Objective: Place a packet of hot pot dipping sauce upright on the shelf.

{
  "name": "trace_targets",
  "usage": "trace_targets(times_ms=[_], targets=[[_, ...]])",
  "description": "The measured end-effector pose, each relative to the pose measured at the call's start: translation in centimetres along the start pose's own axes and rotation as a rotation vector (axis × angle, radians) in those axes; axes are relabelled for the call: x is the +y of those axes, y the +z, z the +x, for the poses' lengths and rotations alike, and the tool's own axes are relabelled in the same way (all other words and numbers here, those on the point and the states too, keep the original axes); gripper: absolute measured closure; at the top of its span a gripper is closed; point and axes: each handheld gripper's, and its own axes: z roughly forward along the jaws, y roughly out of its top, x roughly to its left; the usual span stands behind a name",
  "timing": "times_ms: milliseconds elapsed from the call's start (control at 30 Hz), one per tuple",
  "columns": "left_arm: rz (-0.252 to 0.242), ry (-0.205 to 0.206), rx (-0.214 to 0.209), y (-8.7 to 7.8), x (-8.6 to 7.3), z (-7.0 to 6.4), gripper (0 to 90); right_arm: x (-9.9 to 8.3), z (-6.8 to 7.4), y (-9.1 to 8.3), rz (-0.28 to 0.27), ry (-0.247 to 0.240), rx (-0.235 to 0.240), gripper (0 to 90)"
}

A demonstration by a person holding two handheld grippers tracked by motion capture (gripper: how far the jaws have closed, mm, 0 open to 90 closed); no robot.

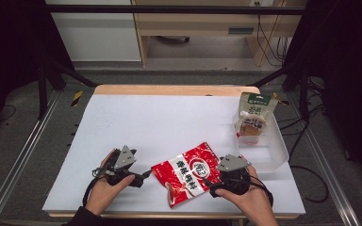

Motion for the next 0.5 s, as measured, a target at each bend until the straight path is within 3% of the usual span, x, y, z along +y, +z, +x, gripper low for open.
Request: trace_targets(times_ms=[233, 500], targets=[[0.005, 0.019, -0.013, 0.6, 0.3, -0.6, 8.0, -1.7, 0.5, 0.7, 0.031, 0.042, -0.006, 10.0], [0.017, 0.034, -0.026, 1.0, 0.3, -1.0, 8.0, -3.3, 0.1, 1.0, 0.08, 0.099, -0.017, 9.2]])
